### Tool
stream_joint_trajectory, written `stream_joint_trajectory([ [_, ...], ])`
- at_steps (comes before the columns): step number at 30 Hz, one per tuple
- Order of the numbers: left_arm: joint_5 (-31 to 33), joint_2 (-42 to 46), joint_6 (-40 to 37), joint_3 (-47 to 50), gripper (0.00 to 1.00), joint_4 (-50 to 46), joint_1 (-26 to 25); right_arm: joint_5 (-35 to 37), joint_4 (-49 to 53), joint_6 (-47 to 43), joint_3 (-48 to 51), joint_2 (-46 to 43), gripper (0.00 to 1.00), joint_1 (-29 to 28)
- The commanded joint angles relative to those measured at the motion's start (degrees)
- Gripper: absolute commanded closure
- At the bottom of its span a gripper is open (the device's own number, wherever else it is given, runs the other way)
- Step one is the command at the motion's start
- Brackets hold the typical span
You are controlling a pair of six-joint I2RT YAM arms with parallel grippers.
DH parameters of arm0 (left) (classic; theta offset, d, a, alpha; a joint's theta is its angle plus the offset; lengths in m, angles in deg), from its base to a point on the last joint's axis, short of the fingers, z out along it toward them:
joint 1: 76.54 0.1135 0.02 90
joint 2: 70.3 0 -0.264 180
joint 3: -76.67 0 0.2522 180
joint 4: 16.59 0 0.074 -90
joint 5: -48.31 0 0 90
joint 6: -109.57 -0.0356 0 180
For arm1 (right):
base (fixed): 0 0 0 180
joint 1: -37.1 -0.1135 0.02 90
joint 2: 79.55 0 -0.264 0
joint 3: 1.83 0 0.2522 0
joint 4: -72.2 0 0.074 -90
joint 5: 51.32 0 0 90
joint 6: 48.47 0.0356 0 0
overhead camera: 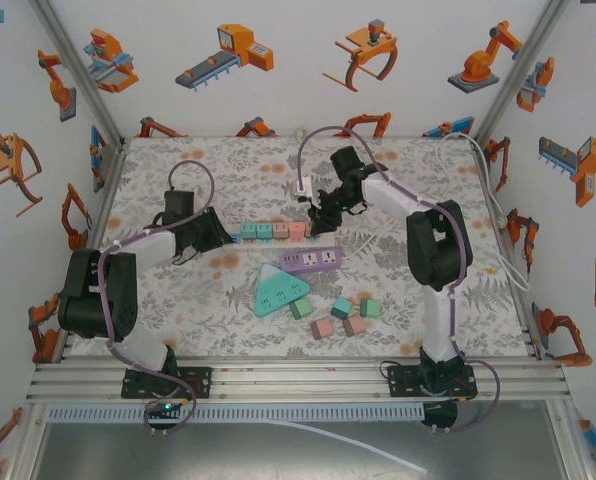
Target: Pull the plug off the socket
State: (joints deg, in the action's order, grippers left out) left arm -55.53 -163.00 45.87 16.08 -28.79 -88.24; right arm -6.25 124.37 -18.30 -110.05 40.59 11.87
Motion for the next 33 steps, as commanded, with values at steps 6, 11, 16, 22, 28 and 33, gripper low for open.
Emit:
stream_joint_trajectory([
  [6,6.06,-1.75,-4.45,1.34,0.62,-9.25,-3.77,-3.06,2.13,2.94,-5.21,-1.37,0.85,-0.98],
  [11,6.88,-2.04,-4.77,0.71,0.63,-9.99,-4.5,2.15,1.05,0.22,-3.13,-2.61,0.86,-2.28],
  [16,7.95,-2.9,-5.49,-0.41,0.63,-11.69,-5.43,5.18,2.0,-1.95,-2.61,-2.43,0.86,-4.43],
  [22,8.22,-1.57,-5.3,-0.05,0.63,-11.69,-5.35,5.14,2.02,-1.08,-3.12,-3.54,0.86,-4.39],
  [28,7.75,-0.9,-5.27,-0.46,0.63,-11.46,-5.42,4.48,0.87,-0.02,-2.29,-5.21,0.86,-4.3],
  [33,7.78,-0.29,-5.08,-0.19,0.63,-11.0,-5.4,3.86,0.43,0.41,-0.96,-5.69,0.86,-4.34],
])
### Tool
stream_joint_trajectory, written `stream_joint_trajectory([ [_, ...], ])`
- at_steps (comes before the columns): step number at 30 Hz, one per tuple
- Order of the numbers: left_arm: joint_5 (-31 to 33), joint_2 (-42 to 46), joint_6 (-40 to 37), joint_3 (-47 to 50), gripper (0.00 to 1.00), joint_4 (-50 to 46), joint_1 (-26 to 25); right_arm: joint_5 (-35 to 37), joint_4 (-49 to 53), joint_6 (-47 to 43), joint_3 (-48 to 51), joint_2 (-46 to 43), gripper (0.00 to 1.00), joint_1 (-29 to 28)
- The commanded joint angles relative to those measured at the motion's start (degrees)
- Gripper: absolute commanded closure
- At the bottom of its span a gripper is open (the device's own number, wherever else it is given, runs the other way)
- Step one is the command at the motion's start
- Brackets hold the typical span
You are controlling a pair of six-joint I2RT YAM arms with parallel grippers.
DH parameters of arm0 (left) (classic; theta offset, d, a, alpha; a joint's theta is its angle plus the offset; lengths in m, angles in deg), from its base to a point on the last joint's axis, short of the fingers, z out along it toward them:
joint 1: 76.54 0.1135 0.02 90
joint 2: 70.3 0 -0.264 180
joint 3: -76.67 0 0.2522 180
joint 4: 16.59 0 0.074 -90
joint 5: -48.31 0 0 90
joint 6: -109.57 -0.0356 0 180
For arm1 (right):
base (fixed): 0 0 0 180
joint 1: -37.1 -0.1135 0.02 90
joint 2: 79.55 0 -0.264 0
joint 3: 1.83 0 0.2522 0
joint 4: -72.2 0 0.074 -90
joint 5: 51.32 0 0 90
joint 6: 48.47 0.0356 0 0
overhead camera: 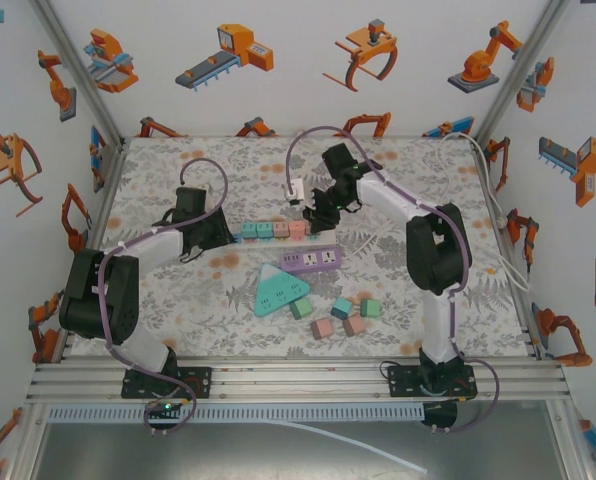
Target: Pull the plug off the socket
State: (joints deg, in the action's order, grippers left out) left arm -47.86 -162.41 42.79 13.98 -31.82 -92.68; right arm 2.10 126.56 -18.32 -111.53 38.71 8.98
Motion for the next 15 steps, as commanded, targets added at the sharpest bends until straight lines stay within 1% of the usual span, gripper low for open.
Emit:
stream_joint_trajectory([
  [1,0.19,-0.83,-2.12,1.93,0.63,-8.0,-0.95,-4.9,-2.1,0.68,0.71,-3.95,0.86,-1.35],
  [6,0.52,-0.97,-2.39,2.23,0.63,-8.31,-1.05,-7.87,-3.35,3.43,0.13,-3.82,0.86,-0.63],
  [15,1.61,-0.32,-3.29,3.35,0.63,-8.2,-1.17,-8.16,-4.12,4.79,-1.17,-3.43,0.86,-0.58],
])
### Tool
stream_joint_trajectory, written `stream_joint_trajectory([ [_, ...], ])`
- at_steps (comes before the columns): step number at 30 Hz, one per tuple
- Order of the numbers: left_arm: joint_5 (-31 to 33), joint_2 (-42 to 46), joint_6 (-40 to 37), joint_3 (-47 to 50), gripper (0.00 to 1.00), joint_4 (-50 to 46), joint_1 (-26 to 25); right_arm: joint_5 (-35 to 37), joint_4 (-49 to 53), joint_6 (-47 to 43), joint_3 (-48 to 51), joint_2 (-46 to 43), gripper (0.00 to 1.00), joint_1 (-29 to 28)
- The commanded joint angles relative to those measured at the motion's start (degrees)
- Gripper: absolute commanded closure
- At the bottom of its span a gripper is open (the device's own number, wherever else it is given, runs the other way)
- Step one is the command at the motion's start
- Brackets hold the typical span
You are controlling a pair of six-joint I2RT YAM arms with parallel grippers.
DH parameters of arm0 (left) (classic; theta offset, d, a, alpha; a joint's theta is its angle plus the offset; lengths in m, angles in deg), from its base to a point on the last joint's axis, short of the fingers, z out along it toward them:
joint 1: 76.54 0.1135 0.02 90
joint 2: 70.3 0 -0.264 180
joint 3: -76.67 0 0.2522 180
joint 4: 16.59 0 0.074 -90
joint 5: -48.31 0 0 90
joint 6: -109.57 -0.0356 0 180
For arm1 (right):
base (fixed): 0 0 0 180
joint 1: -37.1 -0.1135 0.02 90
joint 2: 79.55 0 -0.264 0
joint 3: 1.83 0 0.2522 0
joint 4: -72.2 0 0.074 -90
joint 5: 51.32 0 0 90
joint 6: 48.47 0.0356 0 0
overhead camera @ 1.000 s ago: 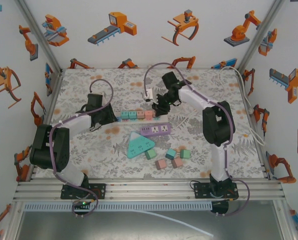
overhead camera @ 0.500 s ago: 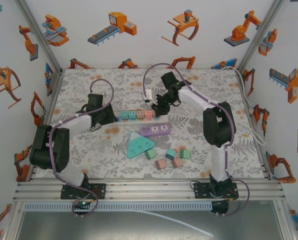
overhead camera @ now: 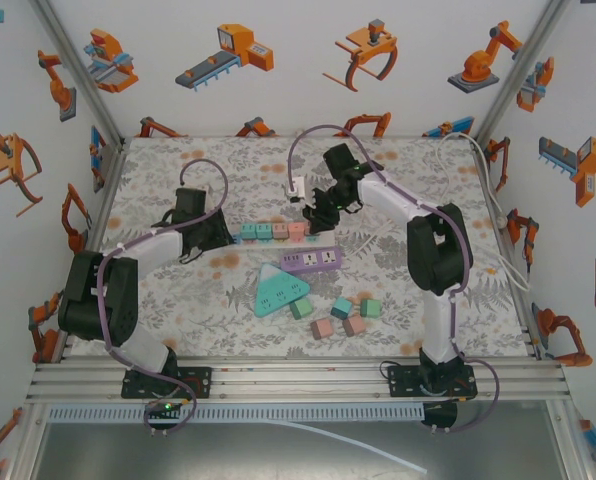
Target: Pull the plug off the socket
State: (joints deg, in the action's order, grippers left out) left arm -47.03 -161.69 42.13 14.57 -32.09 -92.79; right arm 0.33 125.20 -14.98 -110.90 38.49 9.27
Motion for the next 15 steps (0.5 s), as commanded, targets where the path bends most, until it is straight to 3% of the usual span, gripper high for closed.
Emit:
stream_joint_trajectory([
  [1,0.97,-1.05,-2.71,2.88,0.63,-8.0,-1.15,-6.47,-2.84,1.72,-2.02,-3.12,0.86,-0.77],
  [8,0.08,0.71,-2.19,3.17,0.63,-7.97,-1.13,-5.57,-2.98,2.92,-1.65,-4.57,0.86,-0.74],
  [15,0.2,4.39,-2.12,1.81,0.62,-10.01,-1.1,-2.96,-7.39,10.16,2.47,-9.95,0.86,-0.38],
])
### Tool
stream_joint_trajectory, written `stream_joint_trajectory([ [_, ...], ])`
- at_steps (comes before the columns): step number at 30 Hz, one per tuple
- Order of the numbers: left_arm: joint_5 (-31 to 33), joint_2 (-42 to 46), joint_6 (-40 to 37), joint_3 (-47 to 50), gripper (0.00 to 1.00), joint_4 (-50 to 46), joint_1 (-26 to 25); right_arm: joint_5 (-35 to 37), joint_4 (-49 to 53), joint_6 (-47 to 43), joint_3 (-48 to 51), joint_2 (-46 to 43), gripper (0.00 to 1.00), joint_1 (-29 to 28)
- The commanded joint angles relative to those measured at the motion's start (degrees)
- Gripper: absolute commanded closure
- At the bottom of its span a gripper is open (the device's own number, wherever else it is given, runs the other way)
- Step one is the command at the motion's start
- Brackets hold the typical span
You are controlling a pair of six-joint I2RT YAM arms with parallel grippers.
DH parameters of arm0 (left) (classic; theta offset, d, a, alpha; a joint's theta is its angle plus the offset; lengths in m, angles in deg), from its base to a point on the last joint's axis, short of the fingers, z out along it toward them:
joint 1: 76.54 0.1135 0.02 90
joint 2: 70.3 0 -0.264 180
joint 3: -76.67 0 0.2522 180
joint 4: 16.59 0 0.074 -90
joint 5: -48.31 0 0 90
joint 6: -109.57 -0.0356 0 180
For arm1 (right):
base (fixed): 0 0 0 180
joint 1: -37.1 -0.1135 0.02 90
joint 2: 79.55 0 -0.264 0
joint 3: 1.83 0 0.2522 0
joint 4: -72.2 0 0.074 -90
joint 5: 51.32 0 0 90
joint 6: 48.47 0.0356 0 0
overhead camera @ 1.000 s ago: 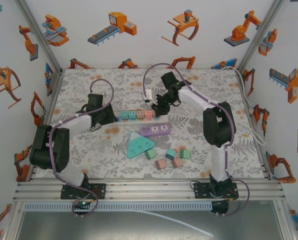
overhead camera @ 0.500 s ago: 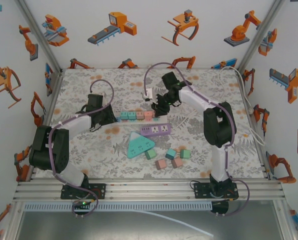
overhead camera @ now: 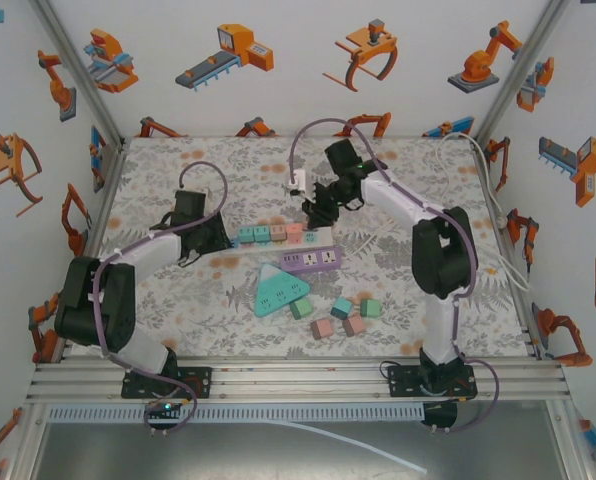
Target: Pull the plug off the socket
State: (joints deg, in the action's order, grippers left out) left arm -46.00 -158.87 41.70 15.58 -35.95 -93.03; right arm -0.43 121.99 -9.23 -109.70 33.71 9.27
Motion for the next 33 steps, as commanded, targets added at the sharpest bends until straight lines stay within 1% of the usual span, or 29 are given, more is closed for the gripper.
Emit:
stream_joint_trajectory([
  [1,-0.87,2.13,-1.7,0.46,0.62,-6.51,-0.9,-1.94,-5.04,5.56,2.47,-6.23,0.86,-0.29],
  [3,-0.91,3.48,-1.67,-0.02,0.59,-7.18,-0.91,-1.0,-7.34,8.82,4.88,-8.49,0.86,-0.11],
  [4,-0.95,4.34,-1.65,-0.28,0.54,-7.48,-0.89,-0.45,-8.99,11.18,6.34,-10.01,0.87,-0.05],
  [5,-0.95,5.17,-1.65,-0.43,0.51,-7.79,-0.84,0.33,-10.54,14.16,7.75,-11.28,0.87,-0.03],
  [6,-1.45,6.4,-1.72,-0.56,0.48,-7.94,-0.91,1.77,-12.76,18.65,9.36,-12.99,0.87,0.03],
  [8,-3.44,9.09,-1.57,-0.43,0.44,-7.57,-0.95,6.89,-17.33,30.13,12.41,-16.15,0.86,0.06],
  [9,-4.59,10.81,-1.57,-0.12,0.42,-7.1,-1.14,9.47,-19.05,36.53,13.87,-17.68,0.86,0.15],
  [10,-5.39,12.82,-1.48,0.25,0.42,-6.88,-1.4,10.42,-19.54,41.13,15.16,-19.24,0.86,0.29],
  [12,-6.87,16.91,-1.64,1.04,0.41,-6.57,-2.05,10.84,-21.11,48.47,18.87,-22.55,0.88,0.5],
  [14,-9.28,21.3,-2.9,2.09,0.39,-5.87,-3.06,11.23,-25.12,55.92,24.14,-26.36,0.91,0.49],
  [16,-12.35,26.62,-5.0,3.43,0.37,-4.76,-4.88,11.6,-30.75,64.87,30.93,-30.37,0.91,0.54],
  [19,-16.42,33.11,-6.49,5.97,0.37,-1.82,-8.42,11.45,-36.97,74.27,39.08,-35.0,0.91,0.51],
  [23,-18.07,38.83,-8.88,8.53,0.36,-0.08,-15.6,13.9,-39.27,81.92,46.76,-39.52,0.9,0.53],
  [25,-18.72,40.92,-11.27,9.86,0.32,-0.13,-19.8,14.91,-38.78,82.57,49.28,-41.24,0.88,0.48],
  [27,-19.26,42.69,-13.89,12.5,0.26,0.22,-23.69,16.2,-39.51,84.83,52.21,-42.49,0.86,0.5],
  [30,-17.31,44.5,-14.62,15.64,0.21,0.41,-27.01,15.62,-46.03,89.78,58.07,-42.76,0.87,0.34],
  [33,-15.13,46.09,-14.31,17.23,0.15,0.84,-28.82,16.12,-50.38,92.12,61.99,-41.52,0.87,-0.82],
])
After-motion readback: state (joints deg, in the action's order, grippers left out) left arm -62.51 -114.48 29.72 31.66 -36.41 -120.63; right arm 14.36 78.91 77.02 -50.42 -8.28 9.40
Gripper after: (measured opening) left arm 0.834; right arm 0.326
